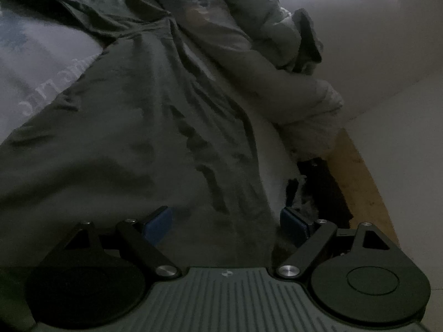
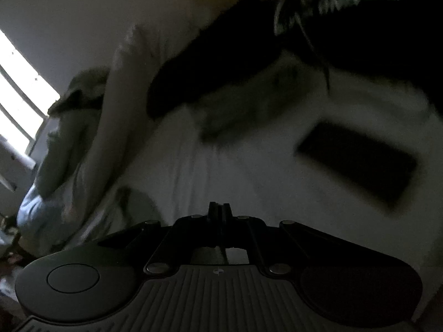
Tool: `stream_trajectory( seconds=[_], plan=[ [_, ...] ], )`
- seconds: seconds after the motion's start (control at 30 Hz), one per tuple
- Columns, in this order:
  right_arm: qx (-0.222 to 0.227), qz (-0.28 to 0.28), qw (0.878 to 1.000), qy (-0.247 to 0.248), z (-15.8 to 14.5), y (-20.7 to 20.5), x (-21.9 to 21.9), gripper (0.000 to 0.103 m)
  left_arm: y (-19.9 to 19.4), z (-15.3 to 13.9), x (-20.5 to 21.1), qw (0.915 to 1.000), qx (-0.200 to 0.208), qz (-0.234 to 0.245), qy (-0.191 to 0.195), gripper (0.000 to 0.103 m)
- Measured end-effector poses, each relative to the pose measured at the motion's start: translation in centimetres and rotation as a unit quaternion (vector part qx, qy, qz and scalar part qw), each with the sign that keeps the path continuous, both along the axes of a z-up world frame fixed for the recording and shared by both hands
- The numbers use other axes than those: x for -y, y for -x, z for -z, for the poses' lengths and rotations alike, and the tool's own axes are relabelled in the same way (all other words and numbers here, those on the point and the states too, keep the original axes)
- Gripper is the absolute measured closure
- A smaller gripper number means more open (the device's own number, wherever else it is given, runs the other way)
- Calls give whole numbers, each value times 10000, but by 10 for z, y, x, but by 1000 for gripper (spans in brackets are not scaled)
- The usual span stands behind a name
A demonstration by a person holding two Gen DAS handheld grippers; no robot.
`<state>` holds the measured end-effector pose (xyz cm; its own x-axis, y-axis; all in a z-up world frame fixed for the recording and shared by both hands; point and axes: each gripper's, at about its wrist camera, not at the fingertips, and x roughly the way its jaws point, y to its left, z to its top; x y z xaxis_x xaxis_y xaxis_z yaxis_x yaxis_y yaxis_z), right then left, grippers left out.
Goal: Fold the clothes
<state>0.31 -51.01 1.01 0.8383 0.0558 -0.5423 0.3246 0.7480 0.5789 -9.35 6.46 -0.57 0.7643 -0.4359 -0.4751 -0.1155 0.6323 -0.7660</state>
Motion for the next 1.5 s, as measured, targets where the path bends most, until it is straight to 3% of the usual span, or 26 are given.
stream_trajectory(
  seconds=[0.23,0.37,0.83,0.93,1.03,1.2,1.27,1.3,1.43,1.5],
  plan=[
    [320,441,9982,255,-31,-25,63,100,-7,10,16,9996,-182,198,-95,14],
    [355,618,9967,398,-33,-34,92,100,-20,13,28,9992,-256,299,-85,14],
    [-480,528,9942,805,26,-111,145,100,-62,23,61,9971,-422,514,-382,15],
    [-535,495,9944,765,35,-117,141,100,-58,19,56,9975,-334,132,-617,15],
    [-499,696,9928,840,35,-111,138,95,-54,15,44,9983,-259,-241,-464,15],
    [-352,1357,9889,484,22,-58,124,87,-45,-4,33,9968,-25,-515,-618,14],
    [-200,1507,9882,196,18,-26,105,61,-38,-13,28,9958,106,-659,-625,14],
    [-170,1510,9884,76,18,-13,93,55,-35,-16,27,9955,136,-705,-611,14],
    [-375,737,9965,-137,20,17,23,51,-24,-34,25,9949,297,-676,-681,12],
    [-477,52,9988,52,18,30,-16,42,-16,-41,22,9943,425,-593,-781,11]
  ],
)
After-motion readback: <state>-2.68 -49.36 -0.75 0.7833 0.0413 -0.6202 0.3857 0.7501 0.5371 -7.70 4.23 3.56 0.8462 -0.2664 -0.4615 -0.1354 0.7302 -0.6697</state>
